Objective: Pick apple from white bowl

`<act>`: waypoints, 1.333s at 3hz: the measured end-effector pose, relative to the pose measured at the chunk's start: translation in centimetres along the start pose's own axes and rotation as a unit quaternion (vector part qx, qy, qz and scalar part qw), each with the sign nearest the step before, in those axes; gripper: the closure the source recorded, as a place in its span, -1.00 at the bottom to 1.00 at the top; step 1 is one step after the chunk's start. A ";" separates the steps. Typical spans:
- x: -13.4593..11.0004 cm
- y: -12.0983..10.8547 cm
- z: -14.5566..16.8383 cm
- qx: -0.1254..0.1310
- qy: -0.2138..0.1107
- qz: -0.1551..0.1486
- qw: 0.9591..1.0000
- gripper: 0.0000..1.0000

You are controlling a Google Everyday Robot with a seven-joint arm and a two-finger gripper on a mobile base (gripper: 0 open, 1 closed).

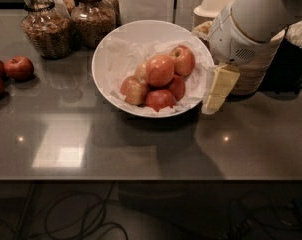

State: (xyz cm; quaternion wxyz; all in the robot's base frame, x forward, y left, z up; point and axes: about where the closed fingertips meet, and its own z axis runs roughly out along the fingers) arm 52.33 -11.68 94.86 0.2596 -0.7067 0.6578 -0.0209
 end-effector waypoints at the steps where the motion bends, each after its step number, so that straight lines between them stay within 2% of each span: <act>1: -2.1 -1.9 0.3 -0.003 -0.029 -0.032 0.999 -1.00; 2: -3.5 -4.2 0.9 -0.007 -0.064 -0.038 0.997 -1.00; 3: -4.6 -5.6 2.5 -0.022 -0.102 -0.033 0.994 -1.00; 4: -5.0 -5.9 4.5 -0.042 -0.125 -0.026 0.991 -1.00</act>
Offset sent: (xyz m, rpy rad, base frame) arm 0.0663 0.0513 0.0312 0.1600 -0.0048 0.1636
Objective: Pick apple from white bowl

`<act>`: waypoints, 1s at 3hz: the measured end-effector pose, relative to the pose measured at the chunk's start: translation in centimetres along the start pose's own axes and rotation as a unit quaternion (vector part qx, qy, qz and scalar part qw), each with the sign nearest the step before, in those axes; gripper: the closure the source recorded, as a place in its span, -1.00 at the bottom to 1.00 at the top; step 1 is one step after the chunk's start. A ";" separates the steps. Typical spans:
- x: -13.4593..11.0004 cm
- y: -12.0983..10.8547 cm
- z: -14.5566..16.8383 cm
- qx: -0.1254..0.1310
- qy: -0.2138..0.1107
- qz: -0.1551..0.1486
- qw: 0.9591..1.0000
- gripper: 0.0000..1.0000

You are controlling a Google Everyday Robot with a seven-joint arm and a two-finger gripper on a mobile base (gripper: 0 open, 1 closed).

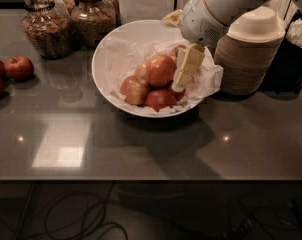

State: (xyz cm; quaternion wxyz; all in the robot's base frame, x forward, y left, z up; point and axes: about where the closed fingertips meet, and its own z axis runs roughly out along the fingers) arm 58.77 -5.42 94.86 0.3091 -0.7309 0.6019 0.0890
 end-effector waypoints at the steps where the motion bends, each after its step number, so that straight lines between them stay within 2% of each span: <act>1: 0.1 0.2 1.7 -0.020 -0.014 0.005 1.000 -1.00; 3: 0.6 0.6 3.9 -0.048 -0.021 0.012 0.999 -1.00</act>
Offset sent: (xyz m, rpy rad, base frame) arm 0.0069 0.0108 -0.0419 0.0251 0.1126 0.0299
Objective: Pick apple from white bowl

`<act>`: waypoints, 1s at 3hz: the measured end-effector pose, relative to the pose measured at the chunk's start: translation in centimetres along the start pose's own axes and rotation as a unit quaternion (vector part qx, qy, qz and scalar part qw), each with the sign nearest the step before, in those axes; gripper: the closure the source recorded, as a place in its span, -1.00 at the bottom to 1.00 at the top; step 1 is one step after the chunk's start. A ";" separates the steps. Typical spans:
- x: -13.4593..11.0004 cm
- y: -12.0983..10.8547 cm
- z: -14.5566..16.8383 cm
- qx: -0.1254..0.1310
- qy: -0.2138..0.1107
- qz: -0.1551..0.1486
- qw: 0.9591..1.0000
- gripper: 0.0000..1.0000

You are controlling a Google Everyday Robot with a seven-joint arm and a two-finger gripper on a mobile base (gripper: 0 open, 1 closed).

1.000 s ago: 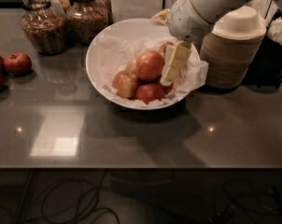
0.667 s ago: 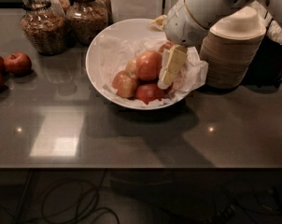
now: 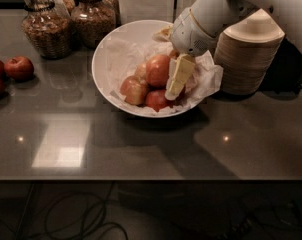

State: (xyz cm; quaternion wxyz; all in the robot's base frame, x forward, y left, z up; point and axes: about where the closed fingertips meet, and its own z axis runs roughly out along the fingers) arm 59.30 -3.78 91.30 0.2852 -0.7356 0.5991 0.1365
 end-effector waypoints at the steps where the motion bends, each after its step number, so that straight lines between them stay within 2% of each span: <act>1: 0.0 0.1 0.6 -0.009 -0.001 -0.001 1.000 -1.00; 3: 0.0 0.1 0.6 -0.010 -0.001 -0.001 1.000 -0.15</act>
Offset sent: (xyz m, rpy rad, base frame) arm 0.0003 0.0038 -0.0050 -0.0029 0.0140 0.0128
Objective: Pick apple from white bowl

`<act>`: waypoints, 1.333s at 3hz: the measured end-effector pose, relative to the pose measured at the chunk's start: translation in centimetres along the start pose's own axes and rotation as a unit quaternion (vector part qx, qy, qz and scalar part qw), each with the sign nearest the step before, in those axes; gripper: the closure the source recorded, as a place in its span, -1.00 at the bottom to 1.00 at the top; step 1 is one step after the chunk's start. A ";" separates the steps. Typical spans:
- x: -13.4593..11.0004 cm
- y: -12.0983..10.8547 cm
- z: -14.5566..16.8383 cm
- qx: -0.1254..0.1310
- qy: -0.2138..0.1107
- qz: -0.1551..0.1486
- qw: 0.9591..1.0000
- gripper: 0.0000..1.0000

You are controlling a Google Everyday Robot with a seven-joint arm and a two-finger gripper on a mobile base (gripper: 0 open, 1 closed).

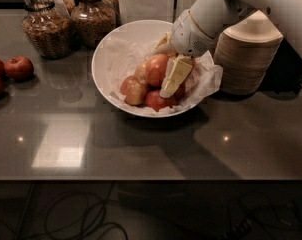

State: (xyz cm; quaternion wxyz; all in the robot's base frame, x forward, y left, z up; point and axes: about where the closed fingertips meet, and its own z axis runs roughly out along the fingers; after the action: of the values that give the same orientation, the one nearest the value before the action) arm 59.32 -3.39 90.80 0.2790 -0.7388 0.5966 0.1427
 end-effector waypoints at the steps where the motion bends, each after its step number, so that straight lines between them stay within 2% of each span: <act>1: 0.0 0.0 0.0 0.000 0.000 0.000 1.000 0.32; 2: 0.0 0.0 0.0 0.000 0.000 0.000 1.000 0.79; 3: -0.7 -0.1 -1.1 0.004 0.003 -0.003 1.000 1.00; 4: -0.6 -0.1 -1.1 0.004 0.002 -0.003 1.000 1.00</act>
Offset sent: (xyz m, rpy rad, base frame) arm 0.0000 0.0000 0.0000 0.0000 0.0000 0.0000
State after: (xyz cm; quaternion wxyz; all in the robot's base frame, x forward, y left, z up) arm 59.08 -3.50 92.05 0.2808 -0.7396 0.5959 0.1378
